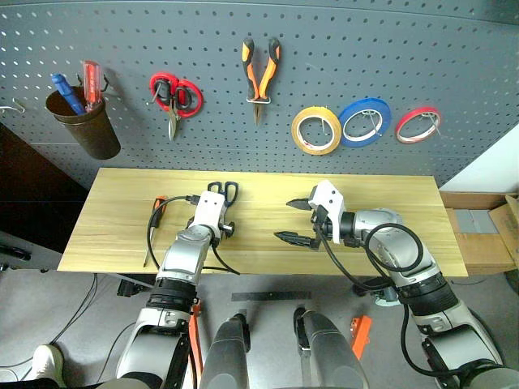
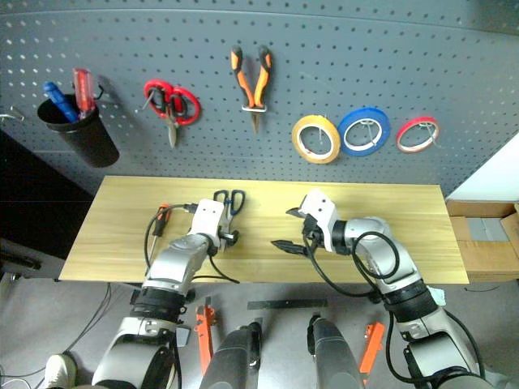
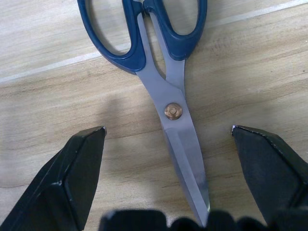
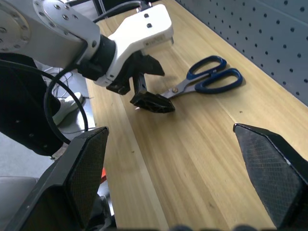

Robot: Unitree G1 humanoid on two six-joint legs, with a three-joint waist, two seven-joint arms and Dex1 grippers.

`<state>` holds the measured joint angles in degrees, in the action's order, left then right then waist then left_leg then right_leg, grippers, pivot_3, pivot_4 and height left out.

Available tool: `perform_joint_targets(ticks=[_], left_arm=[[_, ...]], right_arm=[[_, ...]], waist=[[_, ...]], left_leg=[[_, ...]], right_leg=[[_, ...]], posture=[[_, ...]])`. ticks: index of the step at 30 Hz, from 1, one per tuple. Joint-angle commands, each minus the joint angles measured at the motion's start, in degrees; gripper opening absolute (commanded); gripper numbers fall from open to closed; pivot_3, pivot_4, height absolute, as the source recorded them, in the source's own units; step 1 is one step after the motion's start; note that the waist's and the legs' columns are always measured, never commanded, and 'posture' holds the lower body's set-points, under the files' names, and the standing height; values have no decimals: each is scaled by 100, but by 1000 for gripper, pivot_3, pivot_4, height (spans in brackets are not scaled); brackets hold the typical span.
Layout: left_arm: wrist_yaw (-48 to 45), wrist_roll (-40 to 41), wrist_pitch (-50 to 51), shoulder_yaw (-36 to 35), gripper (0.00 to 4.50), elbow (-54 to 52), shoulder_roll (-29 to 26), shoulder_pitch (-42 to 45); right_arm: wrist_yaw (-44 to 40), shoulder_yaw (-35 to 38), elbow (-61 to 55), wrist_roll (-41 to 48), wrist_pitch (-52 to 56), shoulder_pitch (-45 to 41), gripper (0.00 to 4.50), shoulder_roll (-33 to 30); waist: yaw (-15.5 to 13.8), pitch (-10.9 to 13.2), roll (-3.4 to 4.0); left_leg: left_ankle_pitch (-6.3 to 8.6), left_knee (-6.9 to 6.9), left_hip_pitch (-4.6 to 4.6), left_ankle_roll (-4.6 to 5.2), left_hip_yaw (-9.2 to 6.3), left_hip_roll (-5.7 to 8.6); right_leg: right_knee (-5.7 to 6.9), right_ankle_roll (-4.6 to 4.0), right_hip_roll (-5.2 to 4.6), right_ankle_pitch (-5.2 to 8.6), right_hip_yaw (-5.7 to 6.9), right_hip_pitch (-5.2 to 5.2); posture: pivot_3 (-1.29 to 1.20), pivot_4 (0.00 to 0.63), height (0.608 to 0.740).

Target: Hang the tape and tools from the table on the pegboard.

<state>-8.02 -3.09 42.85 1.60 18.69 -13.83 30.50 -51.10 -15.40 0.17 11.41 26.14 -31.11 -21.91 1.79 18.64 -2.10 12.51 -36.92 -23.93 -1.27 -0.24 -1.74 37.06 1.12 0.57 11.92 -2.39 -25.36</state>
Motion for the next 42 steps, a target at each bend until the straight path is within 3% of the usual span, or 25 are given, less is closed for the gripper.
perform_joint_targets(ticks=[1,14,17,26,28,35,42], left_arm=[[-19,-128,202,154,4500,113,-44,-26],[-157,-119,346,188,4500,75,-210,-47],[-111,-104,389,163,3902,-66,-164,-136],[-26,-88,350,47,830,-63,-193,-108],[-17,-76,329,23,416,-52,-218,-115],[84,-94,258,-72,416,-58,-241,-133],[109,71,-89,-195,416,-1067,-87,-608]], right_arm=[[34,47,-97,27,-37,-100,4489,60],[76,68,3,25,-95,-180,4489,89],[80,83,57,24,-115,-215,4500,94],[88,91,88,19,-182,-232,4500,83],[54,66,71,-12,-239,-220,4500,43],[-42,46,66,-46,-361,-190,4500,10],[-54,217,-23,94,-295,-214,4500,75]], waist=[[0,1,0],[7,8,3],[7,9,4],[7,10,4],[7,10,4],[7,10,4],[4,10,4]], left_leg=[[0,0,0,0,0,1],[0,5,1,0,3,-1],[0,7,0,0,5,-2],[0,8,-1,-1,8,-1],[0,11,-2,-1,8,-1],[1,13,-6,-2,12,1],[4,13,-16,-8,12,-2]], right_leg=[[0,0,-1,0,0,0],[-3,3,-2,2,-1,-2],[-4,3,-4,2,-2,-4],[-5,4,-6,3,-3,-6],[-6,5,-6,3,-3,-7],[-7,7,-9,4,-5,-12],[-8,7,-19,4,-3,-21]], posture=[[-12,370,740],[-4,370,740],[-3,369,740],[1,354,740],[1,351,740],[2,328,740],[-6,289,740]])
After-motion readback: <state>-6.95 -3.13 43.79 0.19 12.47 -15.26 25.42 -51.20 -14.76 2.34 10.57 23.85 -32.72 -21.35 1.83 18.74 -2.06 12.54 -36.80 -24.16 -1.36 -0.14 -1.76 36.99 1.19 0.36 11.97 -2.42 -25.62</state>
